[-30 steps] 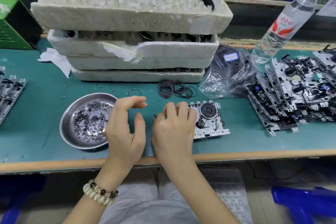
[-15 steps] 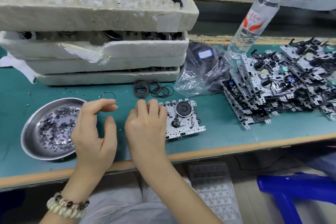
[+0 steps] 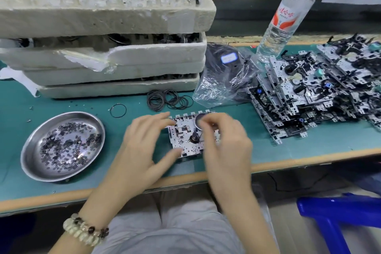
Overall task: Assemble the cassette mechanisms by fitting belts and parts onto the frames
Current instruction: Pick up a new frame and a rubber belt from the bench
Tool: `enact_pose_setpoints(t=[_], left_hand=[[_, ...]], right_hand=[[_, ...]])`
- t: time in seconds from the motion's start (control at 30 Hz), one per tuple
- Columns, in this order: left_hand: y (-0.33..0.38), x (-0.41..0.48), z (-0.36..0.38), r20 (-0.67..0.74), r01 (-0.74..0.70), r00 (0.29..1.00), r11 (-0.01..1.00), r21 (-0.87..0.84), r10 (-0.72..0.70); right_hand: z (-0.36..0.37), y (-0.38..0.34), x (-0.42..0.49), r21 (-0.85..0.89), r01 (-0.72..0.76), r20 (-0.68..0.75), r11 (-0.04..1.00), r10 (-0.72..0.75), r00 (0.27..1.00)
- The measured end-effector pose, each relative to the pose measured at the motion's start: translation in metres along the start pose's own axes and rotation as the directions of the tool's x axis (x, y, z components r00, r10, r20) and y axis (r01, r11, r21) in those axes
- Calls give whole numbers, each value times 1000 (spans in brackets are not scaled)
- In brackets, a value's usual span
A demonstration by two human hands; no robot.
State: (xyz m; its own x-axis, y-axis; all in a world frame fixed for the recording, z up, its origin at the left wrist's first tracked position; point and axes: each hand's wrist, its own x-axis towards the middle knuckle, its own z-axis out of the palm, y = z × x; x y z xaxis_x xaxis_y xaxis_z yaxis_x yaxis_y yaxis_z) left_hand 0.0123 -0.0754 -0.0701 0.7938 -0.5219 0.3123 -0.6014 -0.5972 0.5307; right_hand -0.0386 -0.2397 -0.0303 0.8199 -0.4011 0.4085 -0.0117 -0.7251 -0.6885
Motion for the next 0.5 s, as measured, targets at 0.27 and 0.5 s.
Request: enact_pose_setpoints(t=[0.27, 0.5], left_hand=[[13, 11, 13, 69, 41, 997, 999, 22, -42], [-3, -6, -7, 45, 68, 997, 998, 1, -68]], right_hand=[[-25, 47, 11, 92, -206, -6, 974, 208, 978], [-9, 38, -2, 189, -110, -28, 976, 118, 993]])
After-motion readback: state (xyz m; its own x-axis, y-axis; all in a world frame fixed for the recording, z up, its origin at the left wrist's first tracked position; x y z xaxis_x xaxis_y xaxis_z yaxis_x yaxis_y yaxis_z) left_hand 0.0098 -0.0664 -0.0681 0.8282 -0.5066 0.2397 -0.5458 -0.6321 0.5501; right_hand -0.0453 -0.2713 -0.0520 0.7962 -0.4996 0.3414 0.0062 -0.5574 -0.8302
